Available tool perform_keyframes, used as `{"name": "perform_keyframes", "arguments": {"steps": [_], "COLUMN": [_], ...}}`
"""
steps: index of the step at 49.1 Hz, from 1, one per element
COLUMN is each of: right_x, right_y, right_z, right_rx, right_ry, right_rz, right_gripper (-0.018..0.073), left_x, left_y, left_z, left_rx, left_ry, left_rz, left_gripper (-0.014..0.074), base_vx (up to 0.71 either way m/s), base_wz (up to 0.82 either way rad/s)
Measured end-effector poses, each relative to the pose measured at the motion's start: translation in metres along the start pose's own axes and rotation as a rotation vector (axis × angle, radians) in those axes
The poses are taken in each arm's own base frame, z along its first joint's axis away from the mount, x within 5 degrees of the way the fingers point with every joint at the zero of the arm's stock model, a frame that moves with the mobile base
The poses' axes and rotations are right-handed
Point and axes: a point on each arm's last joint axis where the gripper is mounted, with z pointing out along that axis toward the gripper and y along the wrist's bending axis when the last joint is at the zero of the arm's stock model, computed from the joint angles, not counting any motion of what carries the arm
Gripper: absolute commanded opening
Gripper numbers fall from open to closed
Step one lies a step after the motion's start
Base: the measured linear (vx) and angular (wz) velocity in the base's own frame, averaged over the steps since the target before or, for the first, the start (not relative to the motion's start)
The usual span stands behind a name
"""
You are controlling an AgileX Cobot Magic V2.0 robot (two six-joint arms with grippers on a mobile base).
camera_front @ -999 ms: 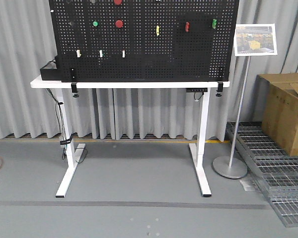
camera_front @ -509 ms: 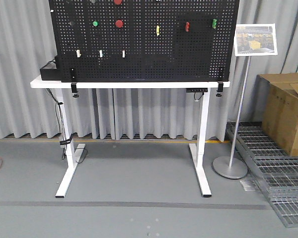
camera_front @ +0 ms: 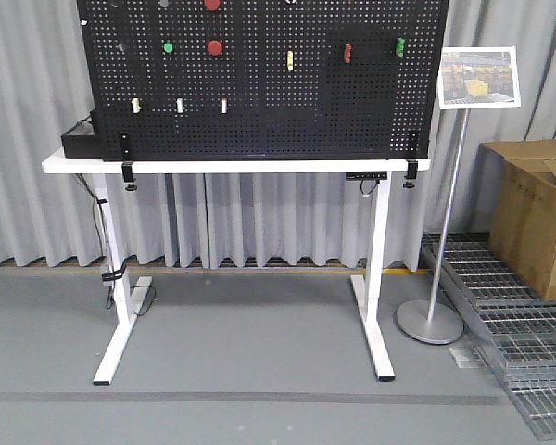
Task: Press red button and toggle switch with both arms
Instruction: 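Drive the base forward up to the black pegboard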
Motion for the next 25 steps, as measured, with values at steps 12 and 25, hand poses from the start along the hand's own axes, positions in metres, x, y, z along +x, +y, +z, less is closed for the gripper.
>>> {"name": "perform_keyframes", "arguments": {"steps": [12,25], "right_x": [0.0,0.0], "right_y": [0.0,0.0], "right_z": [0.0,0.0], "right_rx": [0.0,0.0], "right_ry": [0.0,0.0], "right_rz": [0.0,0.0], "right_gripper": [-0.0003,-0.0003], "left_x": [0.0,0.0], "left_y": [0.0,0.0], "left_z": [0.0,0.0], "left_rx": [0.0,0.0], "left_ry": [0.0,0.0], "left_rz": [0.0,0.0], "left_gripper": [0.0001,0.0001], "base_vx": [0.25,0.32], "base_wz": [-0.06,-0.05]}}
